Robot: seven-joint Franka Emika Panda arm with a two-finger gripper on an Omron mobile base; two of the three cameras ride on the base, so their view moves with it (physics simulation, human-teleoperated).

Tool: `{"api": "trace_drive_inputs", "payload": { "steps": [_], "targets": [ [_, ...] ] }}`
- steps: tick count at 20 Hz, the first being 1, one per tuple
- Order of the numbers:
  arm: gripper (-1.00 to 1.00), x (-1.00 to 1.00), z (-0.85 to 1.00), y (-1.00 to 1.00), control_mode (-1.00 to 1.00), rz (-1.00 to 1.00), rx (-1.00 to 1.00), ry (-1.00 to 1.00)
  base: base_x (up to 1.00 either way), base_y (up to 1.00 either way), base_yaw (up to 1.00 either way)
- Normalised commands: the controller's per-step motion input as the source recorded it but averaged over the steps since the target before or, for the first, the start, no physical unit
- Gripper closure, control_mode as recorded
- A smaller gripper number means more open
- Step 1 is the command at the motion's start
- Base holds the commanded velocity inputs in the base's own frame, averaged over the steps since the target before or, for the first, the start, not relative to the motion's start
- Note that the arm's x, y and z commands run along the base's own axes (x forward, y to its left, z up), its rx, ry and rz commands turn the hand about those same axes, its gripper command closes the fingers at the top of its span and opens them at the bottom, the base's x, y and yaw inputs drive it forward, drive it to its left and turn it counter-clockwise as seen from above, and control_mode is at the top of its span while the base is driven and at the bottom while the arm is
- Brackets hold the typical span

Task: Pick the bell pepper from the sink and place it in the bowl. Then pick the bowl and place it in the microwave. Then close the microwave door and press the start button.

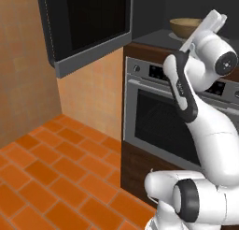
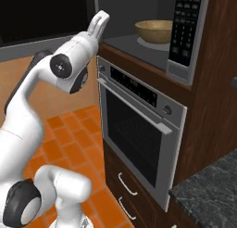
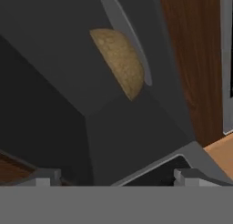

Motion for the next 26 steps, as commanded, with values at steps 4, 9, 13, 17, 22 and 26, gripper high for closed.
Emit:
{"api": "trace_drive_inputs", "payload": {
  "steps": [4, 9, 13, 17, 22, 26],
  "targets": [
    [-1.00, -0.94, 0.16, 0.38, -1.00, 0.01, -0.12, 0.08, 0.00, 0.00, 0.00],
    [-1.00, -0.57, 0.03, 0.63, -1.00, 0.00, -0.03, 0.16, 0.00, 0.00, 0.00],
    [-1.00, -0.54, 0.00, 0.61, -1.00, 0.00, -0.01, 0.13, 0.00, 0.00, 0.00],
    [-1.00, -0.49, 0.00, 0.66, -1.00, 0.00, -0.01, 0.18, 0.00, 0.00, 0.00],
    [-1.00, -0.44, -0.21, 0.70, -1.00, 0.00, -0.01, 0.03, 0.00, 0.00, 0.00],
    [-1.00, -0.15, -0.57, 0.90, -1.00, 0.02, -0.03, -0.03, 0.00, 0.00, 0.00]
  ]
}}
